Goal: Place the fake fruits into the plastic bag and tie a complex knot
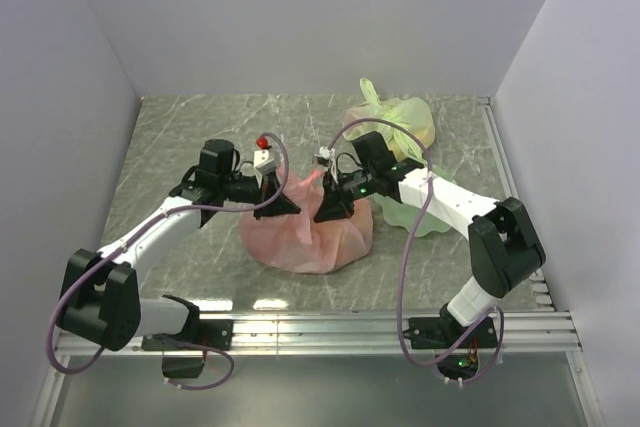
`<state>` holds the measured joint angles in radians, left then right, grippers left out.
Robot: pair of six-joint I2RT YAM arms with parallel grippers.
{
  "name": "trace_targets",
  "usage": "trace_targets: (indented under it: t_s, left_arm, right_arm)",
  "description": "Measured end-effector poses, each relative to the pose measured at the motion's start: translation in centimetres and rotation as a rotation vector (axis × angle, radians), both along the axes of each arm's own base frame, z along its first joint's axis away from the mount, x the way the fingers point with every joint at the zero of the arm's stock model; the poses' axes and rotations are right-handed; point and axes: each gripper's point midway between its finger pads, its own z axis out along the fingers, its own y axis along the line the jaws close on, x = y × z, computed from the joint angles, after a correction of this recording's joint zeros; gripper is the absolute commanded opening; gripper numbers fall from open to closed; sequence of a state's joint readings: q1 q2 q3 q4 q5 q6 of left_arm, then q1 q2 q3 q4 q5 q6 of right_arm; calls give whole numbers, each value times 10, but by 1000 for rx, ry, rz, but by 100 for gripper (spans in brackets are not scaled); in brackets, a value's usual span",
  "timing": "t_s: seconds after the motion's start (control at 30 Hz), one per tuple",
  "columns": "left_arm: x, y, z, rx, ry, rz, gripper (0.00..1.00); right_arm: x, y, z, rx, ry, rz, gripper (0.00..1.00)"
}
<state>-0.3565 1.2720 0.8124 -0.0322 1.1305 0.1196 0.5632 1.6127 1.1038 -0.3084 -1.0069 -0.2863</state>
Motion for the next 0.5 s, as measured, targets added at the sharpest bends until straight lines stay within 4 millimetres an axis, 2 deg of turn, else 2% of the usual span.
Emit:
trace_targets:
  t_s: [0.03, 0.13, 0.23, 0.27, 0.33, 0.5]
  left_arm:
    - [-1, -1, -5, 10, 1, -17, 1]
    - [-11, -2, -21, 47, 7, -69, 1]
    - [-20, -2, -30, 70, 5, -114, 1]
    - [-22, -2, -32, 75, 1, -127, 1]
    - [-24, -3, -33, 82, -7, -145, 1]
    - [-24, -6, -31, 85, -29, -166, 2]
  right_arm:
    - [-2, -1, 2, 1, -6, 13, 15]
    - [-7, -5, 5, -4, -24, 39, 20]
    - [-10, -7, 8, -7, -33, 58, 38]
    - [-11, -7, 10, -7, -35, 63, 52]
    - [-13, -7, 12, -4, -37, 71, 65]
    - [-17, -4, 15, -3, -28, 76, 67]
